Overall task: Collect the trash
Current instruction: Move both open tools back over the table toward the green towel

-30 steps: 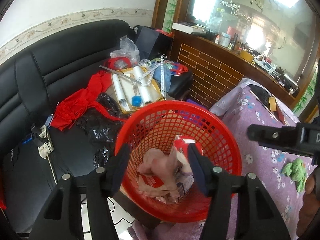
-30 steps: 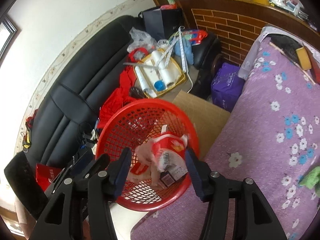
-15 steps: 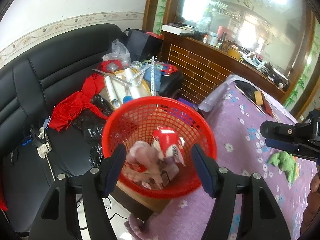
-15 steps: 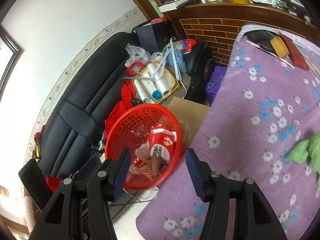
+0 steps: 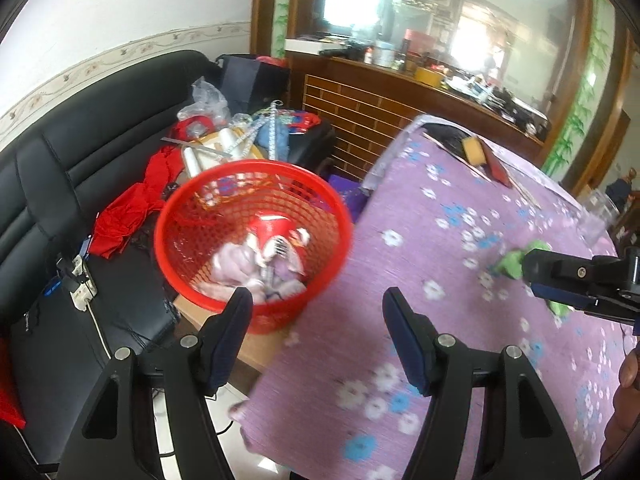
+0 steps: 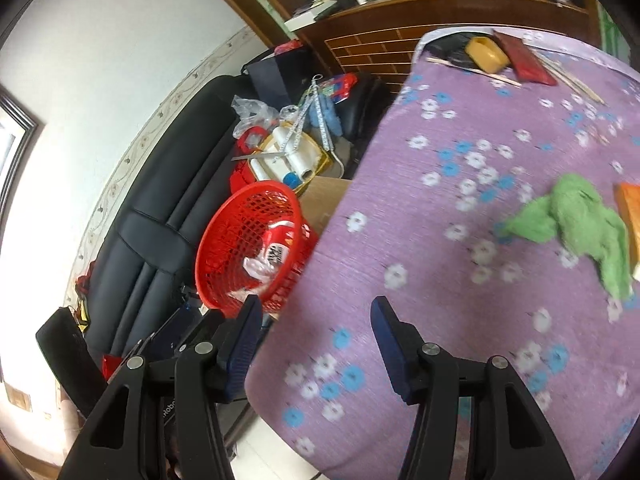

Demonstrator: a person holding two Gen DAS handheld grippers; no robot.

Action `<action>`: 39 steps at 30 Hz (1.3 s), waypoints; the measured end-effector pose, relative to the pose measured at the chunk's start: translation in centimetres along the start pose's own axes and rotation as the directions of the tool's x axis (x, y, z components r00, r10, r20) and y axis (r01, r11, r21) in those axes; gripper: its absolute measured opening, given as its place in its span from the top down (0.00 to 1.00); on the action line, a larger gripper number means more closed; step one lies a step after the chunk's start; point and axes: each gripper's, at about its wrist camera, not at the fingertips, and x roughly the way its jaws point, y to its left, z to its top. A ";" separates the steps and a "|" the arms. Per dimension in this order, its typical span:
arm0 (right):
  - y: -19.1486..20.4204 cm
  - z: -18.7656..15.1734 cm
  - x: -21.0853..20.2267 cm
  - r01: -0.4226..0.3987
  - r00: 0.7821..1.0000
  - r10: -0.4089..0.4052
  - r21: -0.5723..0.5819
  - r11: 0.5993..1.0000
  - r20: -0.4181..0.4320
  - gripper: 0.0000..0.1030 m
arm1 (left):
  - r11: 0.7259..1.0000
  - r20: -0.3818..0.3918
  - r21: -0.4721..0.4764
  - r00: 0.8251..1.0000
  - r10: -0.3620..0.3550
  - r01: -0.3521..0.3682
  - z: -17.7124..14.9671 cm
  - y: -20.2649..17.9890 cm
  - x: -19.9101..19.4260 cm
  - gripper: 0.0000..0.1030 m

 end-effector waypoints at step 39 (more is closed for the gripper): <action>-25.9 -1.9 -16.6 0.155 0.960 -0.219 0.321 0.934 0.173 0.41 | 0.961 -0.064 0.254 0.993 -0.100 0.113 -1.7 -20.2 -3.3 0.36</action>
